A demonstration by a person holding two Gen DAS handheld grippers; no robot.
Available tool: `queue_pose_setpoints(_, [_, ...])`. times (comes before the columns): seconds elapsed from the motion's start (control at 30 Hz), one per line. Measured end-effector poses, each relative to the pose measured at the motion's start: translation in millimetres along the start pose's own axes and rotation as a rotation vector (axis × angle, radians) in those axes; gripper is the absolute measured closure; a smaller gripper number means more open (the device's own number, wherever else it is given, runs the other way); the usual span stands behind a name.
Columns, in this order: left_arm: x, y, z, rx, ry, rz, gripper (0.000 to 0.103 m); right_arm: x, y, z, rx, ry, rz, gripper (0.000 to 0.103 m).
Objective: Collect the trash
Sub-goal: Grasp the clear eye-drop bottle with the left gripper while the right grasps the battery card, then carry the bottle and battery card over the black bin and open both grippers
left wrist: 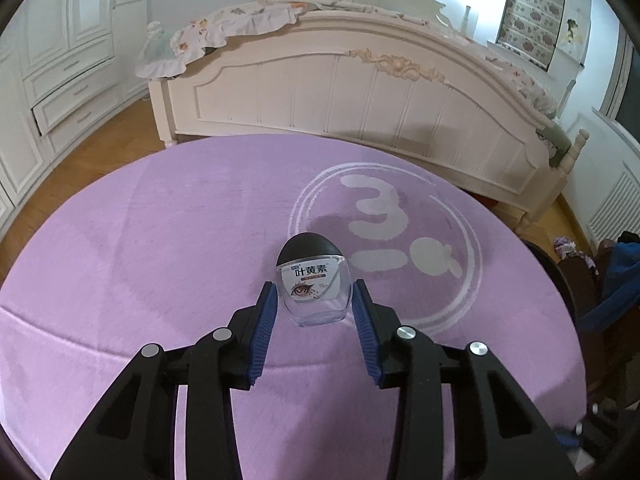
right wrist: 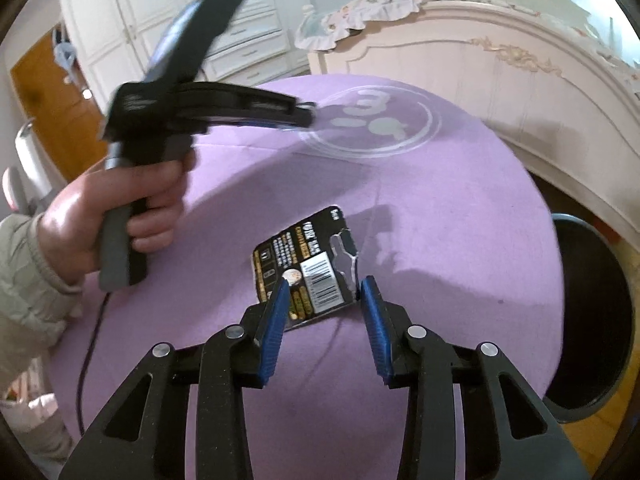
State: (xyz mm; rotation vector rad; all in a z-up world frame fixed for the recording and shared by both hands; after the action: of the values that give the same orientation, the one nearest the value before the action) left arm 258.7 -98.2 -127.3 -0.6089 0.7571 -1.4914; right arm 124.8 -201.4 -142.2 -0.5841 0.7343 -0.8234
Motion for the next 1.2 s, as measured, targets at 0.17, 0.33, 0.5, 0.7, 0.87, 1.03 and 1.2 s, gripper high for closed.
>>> queue_pose_setpoints(0.17, [-7.9, -24.3, -2.8, 0.028, -0.012, -0.03, 0.064, -7.7, 6.1, 11.7, -0.032, -0.074, -0.011, 0.02])
queue_pose_setpoints(0.33, [-15.1, -48.1, -6.1, 0.057, -0.017, -0.056, 0.064, -20.3, 32.7, 12.6, -0.136, -0.183, -0.024, 0.024])
queue_pose_setpoints(0.5, [-18.6, -72.9, -10.5, 0.092, -0.013, -0.072, 0.064, -21.0, 26.6, 14.1, -0.119, -0.144, -0.002, 0.045])
queue_pose_setpoints(0.7, [-3.4, -100.0, -15.1, 0.134, 0.029, -0.083, 0.064, -5.9, -1.1, 9.3, -0.014, 0.007, 0.083, 0.046])
queue_pose_setpoints(0.87, [24.5, -122.9, -17.3, 0.179, 0.096, -0.096, 0.064, 12.5, -46.4, 7.3, 0.136, 0.126, 0.149, 0.046])
queue_pose_setpoints(1.03, [66.9, -140.0, -16.9, 0.21, 0.165, -0.135, 0.064, 38.0, -97.3, 6.7, 0.271, 0.197, 0.147, 0.046])
queue_pose_setpoints(1.2, [104.8, -144.2, -16.7, 0.217, 0.216, -0.167, 0.064, 69.6, -138.8, -0.1, 0.362, 0.252, 0.112, 0.046])
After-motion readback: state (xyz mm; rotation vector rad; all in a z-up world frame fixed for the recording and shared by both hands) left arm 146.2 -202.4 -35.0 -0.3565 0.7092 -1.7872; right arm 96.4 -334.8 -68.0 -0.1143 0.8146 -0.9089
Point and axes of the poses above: each gripper's, at about its wrist camera, not at the fingertips, and y roughly the way its jaws point, x to its right, z to its top, the point moved 6 cm from there along y, roughly the way its jaws point, and after that the axes turned 13 degrees about z, right-handed, at the moved point
